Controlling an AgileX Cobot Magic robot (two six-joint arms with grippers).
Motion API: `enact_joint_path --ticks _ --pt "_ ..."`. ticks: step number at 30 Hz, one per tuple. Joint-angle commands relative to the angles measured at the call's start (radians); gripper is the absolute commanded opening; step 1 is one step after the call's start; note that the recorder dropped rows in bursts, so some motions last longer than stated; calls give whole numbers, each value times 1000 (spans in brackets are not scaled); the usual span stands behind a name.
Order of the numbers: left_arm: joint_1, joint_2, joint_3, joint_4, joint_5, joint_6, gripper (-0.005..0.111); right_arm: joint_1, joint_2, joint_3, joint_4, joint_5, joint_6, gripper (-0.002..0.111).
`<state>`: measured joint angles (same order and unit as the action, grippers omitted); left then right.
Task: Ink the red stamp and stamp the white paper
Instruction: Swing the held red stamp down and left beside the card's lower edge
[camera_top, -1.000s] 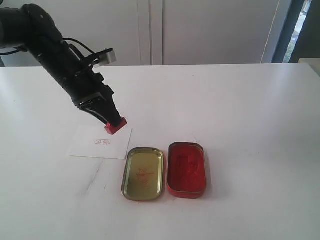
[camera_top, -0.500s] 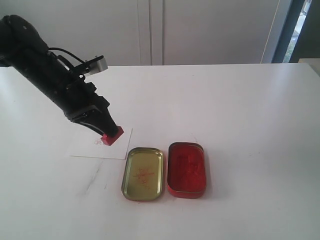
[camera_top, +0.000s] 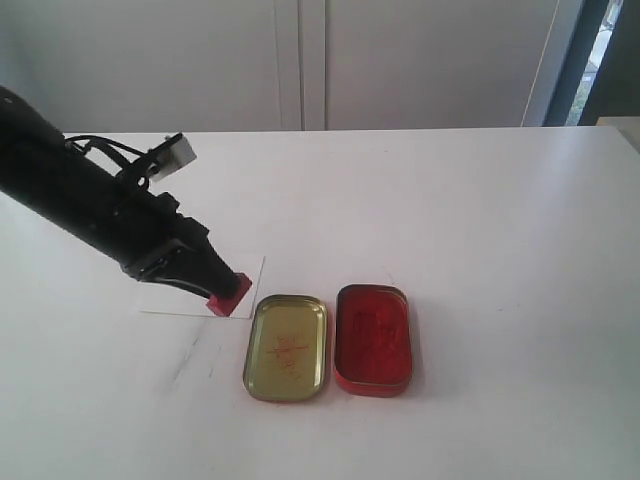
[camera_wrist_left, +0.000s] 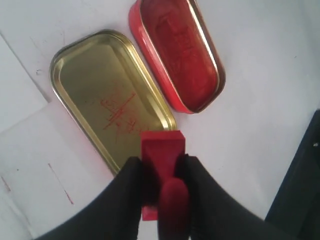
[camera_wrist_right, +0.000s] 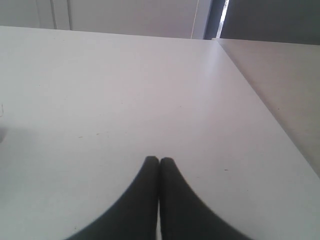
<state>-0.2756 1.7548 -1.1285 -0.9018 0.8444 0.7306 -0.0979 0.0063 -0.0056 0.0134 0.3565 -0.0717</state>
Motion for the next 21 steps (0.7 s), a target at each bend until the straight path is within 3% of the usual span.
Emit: enact_joint_path --ticks 1,11,21 --pt "57 -36 77 -168 14 105 0 -3 -6 6 -8 -14 0 0" --pt "133 -56 209 -338 67 241 0 -3 -6 6 -8 -14 0 0" --pt "133 -41 325 -357 -144 254 0 -3 -6 6 -8 -14 0 0"
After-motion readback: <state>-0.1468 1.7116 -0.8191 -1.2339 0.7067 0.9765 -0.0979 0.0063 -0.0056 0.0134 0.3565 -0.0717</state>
